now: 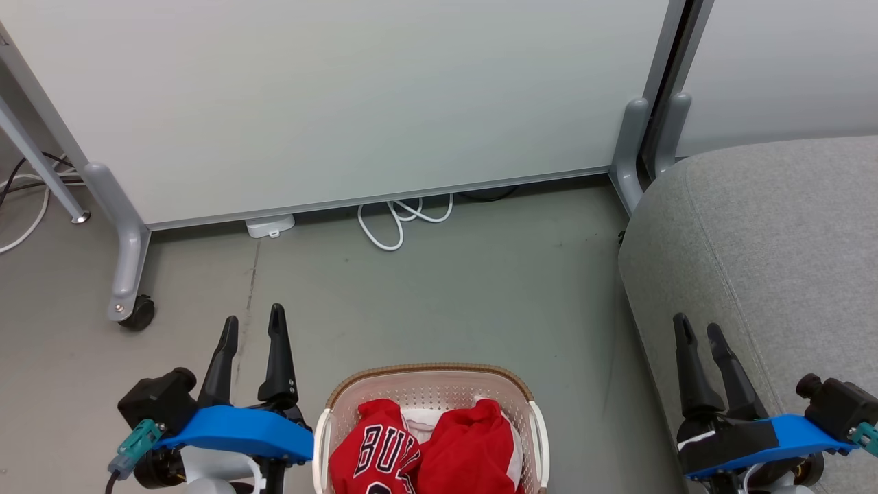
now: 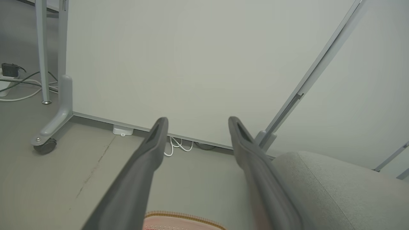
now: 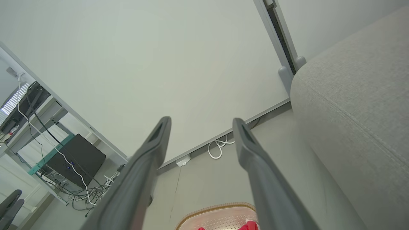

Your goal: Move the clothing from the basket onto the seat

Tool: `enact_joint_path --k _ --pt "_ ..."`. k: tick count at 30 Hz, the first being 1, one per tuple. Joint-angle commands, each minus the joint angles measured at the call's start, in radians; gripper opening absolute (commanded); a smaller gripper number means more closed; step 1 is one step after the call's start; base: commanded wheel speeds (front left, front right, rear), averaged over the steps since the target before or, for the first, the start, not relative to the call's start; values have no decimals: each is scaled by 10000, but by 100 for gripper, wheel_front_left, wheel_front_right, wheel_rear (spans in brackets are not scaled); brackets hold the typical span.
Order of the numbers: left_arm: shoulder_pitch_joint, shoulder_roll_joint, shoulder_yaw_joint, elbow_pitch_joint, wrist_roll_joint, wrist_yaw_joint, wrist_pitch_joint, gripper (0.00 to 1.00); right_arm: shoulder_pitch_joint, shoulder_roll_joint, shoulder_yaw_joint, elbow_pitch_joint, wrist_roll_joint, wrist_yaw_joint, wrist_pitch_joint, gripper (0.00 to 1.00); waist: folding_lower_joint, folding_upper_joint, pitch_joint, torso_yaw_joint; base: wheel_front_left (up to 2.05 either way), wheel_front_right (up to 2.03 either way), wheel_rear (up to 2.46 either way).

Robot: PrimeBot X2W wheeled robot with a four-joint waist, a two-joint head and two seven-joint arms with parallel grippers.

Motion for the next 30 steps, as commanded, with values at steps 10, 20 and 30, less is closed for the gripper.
enact_joint_path --k 10,20,30 --pt "-211 187 -385 137 1281 118 -339 100 74 -88 46 -28 -1323 19 -342 100 0 0 21 27 0 0 0" --pt "-240 226 -658 250 2186 112 -566 100 117 -96 87 13 -2302 21 -569 100 0 0 64 68 0 0 0" --pt "-261 226 -870 353 3029 101 -782 100 167 -101 134 36 -3194 24 -776 100 0 0 105 128 0 0 0"
